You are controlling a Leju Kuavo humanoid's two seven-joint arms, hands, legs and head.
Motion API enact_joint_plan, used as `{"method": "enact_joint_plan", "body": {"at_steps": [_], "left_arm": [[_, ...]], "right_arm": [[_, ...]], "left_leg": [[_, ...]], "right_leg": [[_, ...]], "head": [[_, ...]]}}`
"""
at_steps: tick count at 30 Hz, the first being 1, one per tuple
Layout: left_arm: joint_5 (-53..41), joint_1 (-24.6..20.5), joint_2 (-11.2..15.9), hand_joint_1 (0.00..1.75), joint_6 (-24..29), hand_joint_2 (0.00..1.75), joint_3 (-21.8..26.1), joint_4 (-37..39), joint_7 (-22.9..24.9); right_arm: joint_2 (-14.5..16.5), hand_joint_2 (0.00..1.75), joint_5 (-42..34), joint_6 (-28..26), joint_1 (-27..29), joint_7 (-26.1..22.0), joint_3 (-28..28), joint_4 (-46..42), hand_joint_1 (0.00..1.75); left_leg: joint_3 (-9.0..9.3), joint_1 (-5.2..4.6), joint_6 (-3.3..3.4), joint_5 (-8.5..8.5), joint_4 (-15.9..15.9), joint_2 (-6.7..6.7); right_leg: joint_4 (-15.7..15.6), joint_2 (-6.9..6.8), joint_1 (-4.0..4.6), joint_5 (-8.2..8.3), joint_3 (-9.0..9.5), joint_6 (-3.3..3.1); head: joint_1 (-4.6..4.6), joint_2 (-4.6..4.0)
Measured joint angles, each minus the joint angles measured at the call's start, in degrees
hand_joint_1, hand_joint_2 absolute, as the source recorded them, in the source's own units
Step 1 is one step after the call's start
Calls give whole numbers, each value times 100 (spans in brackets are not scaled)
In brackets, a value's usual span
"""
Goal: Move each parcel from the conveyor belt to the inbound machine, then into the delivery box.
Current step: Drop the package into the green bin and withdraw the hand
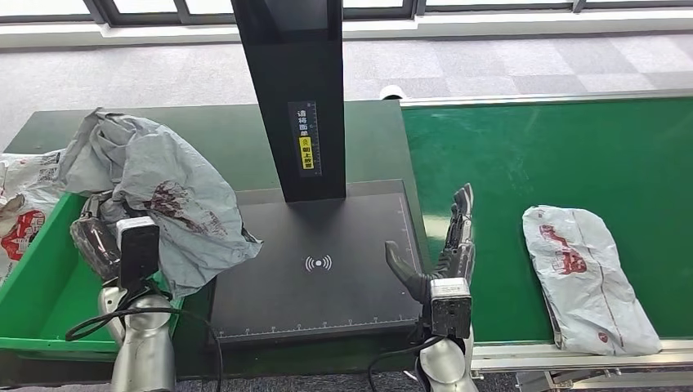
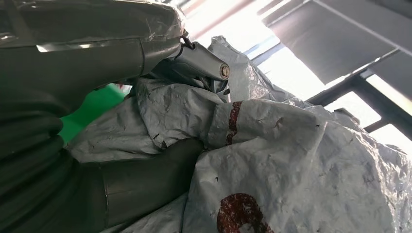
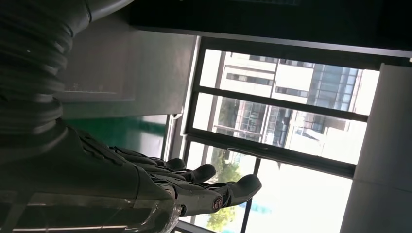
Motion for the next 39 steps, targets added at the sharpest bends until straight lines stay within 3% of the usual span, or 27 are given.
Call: {"method": "enact_joint_plan", "body": {"at_steps": [7,14,23,32,33,36,37,39], "left_arm": [[-444,-408,1,175,0,175,976,16,-312],[-804,-649,1,175,0,175,1533,126,-358],[-1389,-1104,1,175,0,175,2641,470,-539],[-1462,-1223,-1,175,0,175,3047,652,-552],[-1485,-1237,-1,152,0,175,3078,666,-552],[-1660,-1319,-1,21,0,175,3250,704,-552],[-1723,-1355,-1,0,0,175,3329,712,-552],[-1799,-1416,-1,0,0,175,3479,717,-552]], "right_arm": [[0,175,-89,-17,27,0,130,10,0],[0,175,-70,110,31,0,196,17,0],[34,175,100,347,137,-1,374,52,0],[40,175,116,396,144,0,376,52,0],[41,175,125,410,144,0,377,52,0],[46,175,172,483,145,-1,377,52,0],[47,175,187,506,145,-1,377,52,0],[48,175,211,543,146,0,377,52,0]], "left_leg": [[2,0,-2,2,0,1],[0,1,-3,3,0,-1],[0,0,-4,3,0,0],[0,0,-4,3,0,0],[0,0,-4,3,0,0],[0,0,-4,3,0,0],[0,0,-4,3,0,0],[0,0,-4,3,0,0]], "right_leg": [[0,0,1,1,1,0],[0,0,-1,1,1,-1],[0,1,5,1,-1,-1],[0,1,3,1,-1,-1],[0,1,3,1,-1,-1],[0,1,4,1,-1,-1],[0,1,5,1,-1,-1],[0,1,6,1,-1,-1]], "head": [[0,0],[0,0],[0,0],[0,0],[0,0],[0,0],[0,0],[0,0]]}}
